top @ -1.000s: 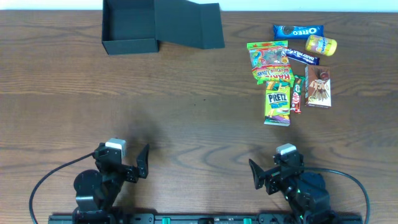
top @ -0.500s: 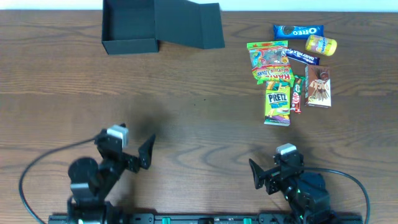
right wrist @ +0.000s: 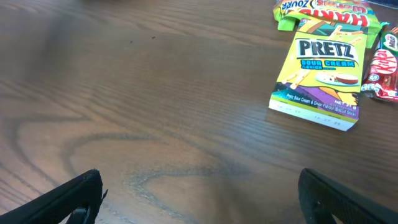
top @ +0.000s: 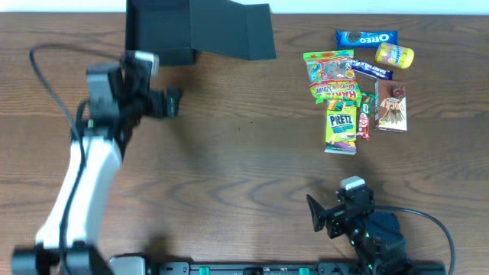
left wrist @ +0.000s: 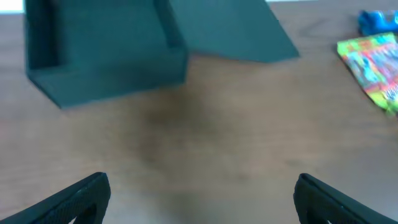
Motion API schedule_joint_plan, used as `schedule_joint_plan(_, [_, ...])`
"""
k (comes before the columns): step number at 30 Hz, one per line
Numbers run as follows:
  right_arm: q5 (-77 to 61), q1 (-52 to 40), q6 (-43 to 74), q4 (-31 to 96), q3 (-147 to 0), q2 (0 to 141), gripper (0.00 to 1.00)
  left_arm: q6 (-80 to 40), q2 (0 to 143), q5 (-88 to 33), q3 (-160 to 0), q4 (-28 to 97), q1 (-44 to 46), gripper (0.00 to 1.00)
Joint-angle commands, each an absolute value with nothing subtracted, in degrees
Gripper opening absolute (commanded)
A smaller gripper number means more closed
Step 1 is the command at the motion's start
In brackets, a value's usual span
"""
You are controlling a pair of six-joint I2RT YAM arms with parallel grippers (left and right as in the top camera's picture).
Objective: Pack container
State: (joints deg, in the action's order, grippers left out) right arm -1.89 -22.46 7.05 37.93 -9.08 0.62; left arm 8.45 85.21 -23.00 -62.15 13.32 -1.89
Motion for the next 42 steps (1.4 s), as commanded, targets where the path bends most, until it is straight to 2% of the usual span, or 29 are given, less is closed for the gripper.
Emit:
schedule_joint_plan(1, [-1.5, -22.5, 7.5, 38.0, -8.9, 0.3, 0.99, 9.5, 92.5, -20.4, -71.9, 13.6, -2.2, 0.95])
schedule_joint_plan(12, [-1.5, -22.5, 7.5, 38.0, -8.9, 0.3, 0.99, 13.8, 127.1, -14.4, -117.7, 26.1, -1.4, 0.96])
schedule_joint_plan(17, [-1.5, -22.5, 7.5, 38.0, -8.9, 0.3, 0.99, 12.6, 138.1, -15.1, -130.0, 27.3, -1.9, 0.95])
schedule_joint_plan(29, [-1.5, -22.5, 7.5, 38.0, -8.9, 0.3, 0.99, 11.8, 143.9, -17.6, -131.5, 38.0, -2.3, 0.96])
schedule_joint_plan(42, [-1.5, -22.5, 7.5, 38.0, -8.9, 0.3, 0.99, 8.2, 143.8, -18.1, -131.5, 57.2, -2.2, 0.95])
